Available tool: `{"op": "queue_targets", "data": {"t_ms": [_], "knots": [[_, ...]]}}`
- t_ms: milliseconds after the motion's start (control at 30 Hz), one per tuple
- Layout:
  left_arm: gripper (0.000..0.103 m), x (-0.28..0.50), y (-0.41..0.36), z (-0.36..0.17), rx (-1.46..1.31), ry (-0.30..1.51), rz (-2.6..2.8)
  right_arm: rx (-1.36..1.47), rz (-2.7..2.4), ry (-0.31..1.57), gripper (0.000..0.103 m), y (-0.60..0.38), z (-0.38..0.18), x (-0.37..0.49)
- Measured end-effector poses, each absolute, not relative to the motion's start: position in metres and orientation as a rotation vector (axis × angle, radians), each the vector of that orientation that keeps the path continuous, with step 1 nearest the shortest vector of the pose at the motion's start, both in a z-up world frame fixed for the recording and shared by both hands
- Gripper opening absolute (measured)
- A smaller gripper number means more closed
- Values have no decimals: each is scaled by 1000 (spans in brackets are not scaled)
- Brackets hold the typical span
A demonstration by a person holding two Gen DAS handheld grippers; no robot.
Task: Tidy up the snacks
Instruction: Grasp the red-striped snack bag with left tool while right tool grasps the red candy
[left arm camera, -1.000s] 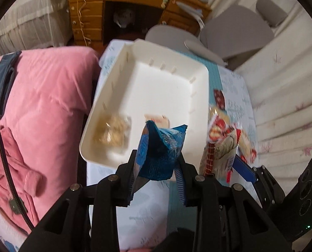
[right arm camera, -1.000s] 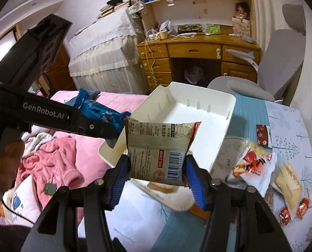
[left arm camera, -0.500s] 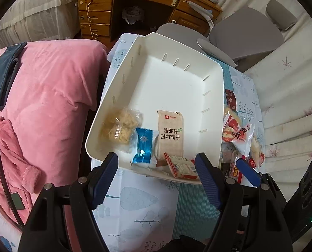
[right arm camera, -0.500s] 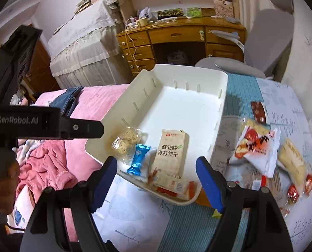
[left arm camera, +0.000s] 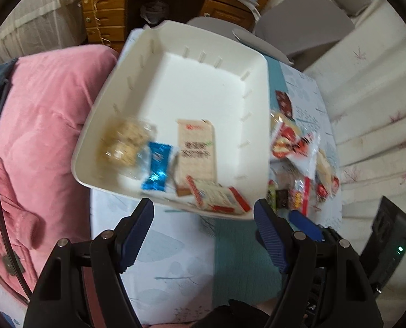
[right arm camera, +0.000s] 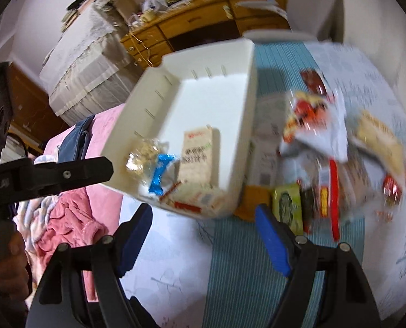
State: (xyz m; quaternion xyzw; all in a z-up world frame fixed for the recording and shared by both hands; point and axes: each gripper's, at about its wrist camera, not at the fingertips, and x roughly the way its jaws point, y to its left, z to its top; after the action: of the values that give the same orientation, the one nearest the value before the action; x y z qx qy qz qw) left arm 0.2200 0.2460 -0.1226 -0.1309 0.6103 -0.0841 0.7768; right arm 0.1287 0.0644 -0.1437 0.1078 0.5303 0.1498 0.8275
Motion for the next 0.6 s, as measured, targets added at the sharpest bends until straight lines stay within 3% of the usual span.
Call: {"op": "queue_targets", "data": {"t_ms": [600], "knots": [[79, 202, 138, -140, -144, 1389, -315, 507, 140, 1247, 78, -56, -177, 95]]}}
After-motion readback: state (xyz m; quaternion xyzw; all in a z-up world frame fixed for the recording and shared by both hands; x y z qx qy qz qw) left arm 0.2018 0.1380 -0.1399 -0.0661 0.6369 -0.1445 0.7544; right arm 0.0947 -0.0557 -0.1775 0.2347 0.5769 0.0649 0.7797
